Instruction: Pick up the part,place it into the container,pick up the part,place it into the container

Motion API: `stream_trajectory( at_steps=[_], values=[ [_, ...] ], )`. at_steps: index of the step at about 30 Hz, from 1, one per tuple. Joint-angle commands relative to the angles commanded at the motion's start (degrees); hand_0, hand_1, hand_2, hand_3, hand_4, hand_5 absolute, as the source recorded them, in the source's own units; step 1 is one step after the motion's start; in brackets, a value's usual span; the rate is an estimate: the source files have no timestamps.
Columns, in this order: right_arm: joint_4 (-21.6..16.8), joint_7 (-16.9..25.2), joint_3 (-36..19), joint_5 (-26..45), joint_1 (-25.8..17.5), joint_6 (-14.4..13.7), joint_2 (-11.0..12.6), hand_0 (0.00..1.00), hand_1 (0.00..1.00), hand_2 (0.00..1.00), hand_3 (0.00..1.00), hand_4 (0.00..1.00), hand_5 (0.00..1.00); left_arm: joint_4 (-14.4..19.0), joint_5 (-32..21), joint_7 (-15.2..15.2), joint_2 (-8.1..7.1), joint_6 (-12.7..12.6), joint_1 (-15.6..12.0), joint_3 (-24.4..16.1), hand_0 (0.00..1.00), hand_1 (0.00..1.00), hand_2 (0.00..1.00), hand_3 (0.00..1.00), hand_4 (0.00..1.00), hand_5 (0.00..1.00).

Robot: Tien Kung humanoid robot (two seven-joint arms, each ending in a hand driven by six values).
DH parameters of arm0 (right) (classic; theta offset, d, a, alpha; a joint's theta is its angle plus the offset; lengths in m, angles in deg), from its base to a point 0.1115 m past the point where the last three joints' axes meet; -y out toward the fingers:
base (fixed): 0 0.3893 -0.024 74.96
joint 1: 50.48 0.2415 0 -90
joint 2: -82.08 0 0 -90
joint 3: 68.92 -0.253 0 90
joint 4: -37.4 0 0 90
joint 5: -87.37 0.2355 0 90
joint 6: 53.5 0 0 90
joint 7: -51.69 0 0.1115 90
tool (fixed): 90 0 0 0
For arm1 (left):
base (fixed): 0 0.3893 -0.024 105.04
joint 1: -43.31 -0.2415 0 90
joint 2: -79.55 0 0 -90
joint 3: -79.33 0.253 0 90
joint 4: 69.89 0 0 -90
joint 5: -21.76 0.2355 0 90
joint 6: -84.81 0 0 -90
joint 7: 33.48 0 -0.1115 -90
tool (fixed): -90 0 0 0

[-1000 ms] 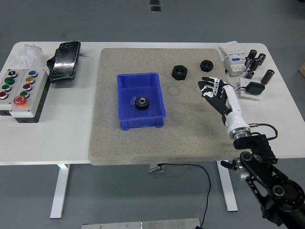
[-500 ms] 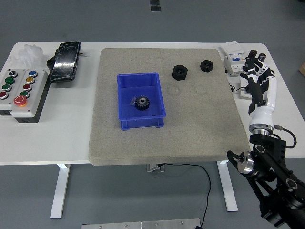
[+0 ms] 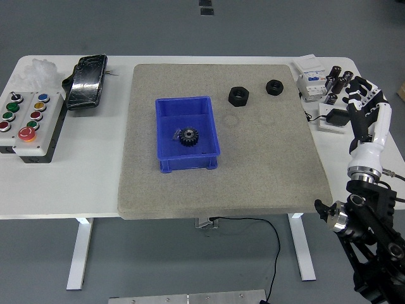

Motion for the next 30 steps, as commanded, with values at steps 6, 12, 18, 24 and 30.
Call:
stream_trajectory(
  at_steps=[6,12,18,24,30],
  values=[
    [1.5,4.1,-1.1,6.4,-0.5,0.5,-0.2,0.615,0.654,0.668,0.62,0.822,0.674,0.0,0.2,0.3,-0.17,0.1,0.2,-0.4,0.657,0.476,0.556,0.766,0.777,0.397],
    [2.0,4.8,-2.1,7.9,-0.6,0.9,-0.3,0.618,0.656,0.668,0.621,0.819,0.669,0.0,0.8,0.9,-0.2,0.1,0.4,-1.0,0.654,0.431,0.511,0.763,0.776,0.396],
    [2.3,5.2,-2.9,8.5,-0.8,1.2,-0.4,0.622,0.658,0.667,0.62,0.819,0.671,0.0,0.8,0.9,-0.27,0.2,0.9,-1.1,0.649,0.39,0.51,0.761,0.776,0.396],
    [2.2,5.3,-3.8,8.4,-0.8,1.4,-0.4,0.615,0.656,0.668,0.619,0.821,0.677,0.0,0.4,1.2,-0.14,0.2,1.1,-0.9,0.626,0.305,0.505,0.758,0.775,0.395],
    [2.3,5.5,-4.2,8.4,-1.0,1.5,-0.5,0.613,0.651,0.666,0.618,0.809,0.67,0.0,-0.6,1.6,-0.15,-0.1,1.2,-0.3,0.62,0.251,0.515,0.759,0.776,0.396]
  ],
)
